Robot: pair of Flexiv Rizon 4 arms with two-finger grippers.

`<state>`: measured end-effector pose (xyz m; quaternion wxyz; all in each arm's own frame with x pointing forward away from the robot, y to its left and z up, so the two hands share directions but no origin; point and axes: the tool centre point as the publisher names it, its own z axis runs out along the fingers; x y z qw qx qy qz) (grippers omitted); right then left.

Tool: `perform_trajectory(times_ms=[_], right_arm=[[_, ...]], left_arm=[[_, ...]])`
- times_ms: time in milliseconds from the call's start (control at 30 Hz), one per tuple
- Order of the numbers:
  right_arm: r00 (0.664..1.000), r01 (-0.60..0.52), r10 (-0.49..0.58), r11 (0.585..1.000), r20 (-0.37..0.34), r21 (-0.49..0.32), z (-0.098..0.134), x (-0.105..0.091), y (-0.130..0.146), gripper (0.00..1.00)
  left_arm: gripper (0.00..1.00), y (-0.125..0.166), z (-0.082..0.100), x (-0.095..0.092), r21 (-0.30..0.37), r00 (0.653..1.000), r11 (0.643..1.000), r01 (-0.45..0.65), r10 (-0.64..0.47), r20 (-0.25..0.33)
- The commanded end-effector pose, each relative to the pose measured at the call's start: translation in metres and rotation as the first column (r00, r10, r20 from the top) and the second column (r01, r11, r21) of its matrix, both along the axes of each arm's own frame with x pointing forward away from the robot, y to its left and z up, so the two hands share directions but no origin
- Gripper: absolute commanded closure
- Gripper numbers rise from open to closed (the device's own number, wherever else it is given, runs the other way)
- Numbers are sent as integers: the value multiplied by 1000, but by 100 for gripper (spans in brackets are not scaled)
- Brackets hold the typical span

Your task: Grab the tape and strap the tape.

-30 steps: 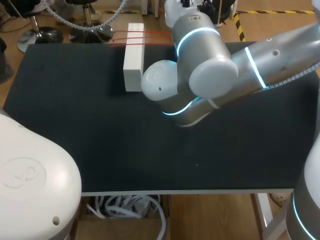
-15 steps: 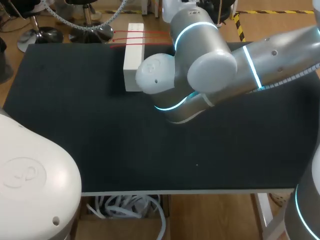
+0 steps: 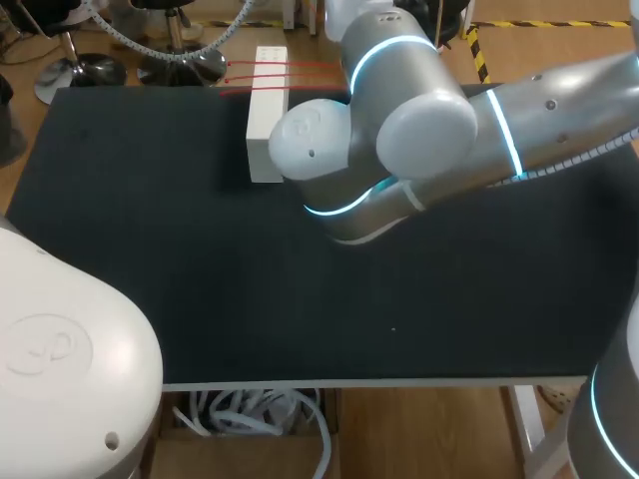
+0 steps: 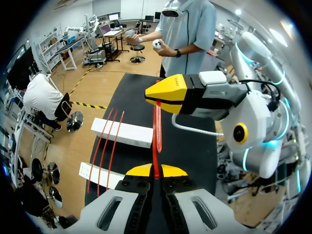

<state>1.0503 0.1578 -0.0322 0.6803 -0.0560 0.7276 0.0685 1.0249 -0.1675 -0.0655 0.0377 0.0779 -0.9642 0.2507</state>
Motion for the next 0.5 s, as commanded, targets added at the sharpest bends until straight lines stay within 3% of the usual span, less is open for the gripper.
perform_trajectory(times_ms=[33, 133, 400, 500], right_arm=[[1000, 6, -7, 1000, -20, -30, 4, -2, -1, 100], [998, 56, -59, 995, -23, -87, 0, -4, 1, 100], [993, 103, -110, 985, -43, -141, 2, -1, 1, 100], [994, 105, -108, 979, -8, -175, 4, -2, 3, 100]], left_arm=[[100, 0, 1, 0, 4, 1000, 1000, 0, 0, -1], [100, 0, 1, 0, 4, 1000, 1000, 0, 0, -1], [100, 0, 1, 0, 4, 1000, 1000, 0, 0, -1], [100, 0, 1, 0, 4, 1000, 1000, 0, 0, -1]])
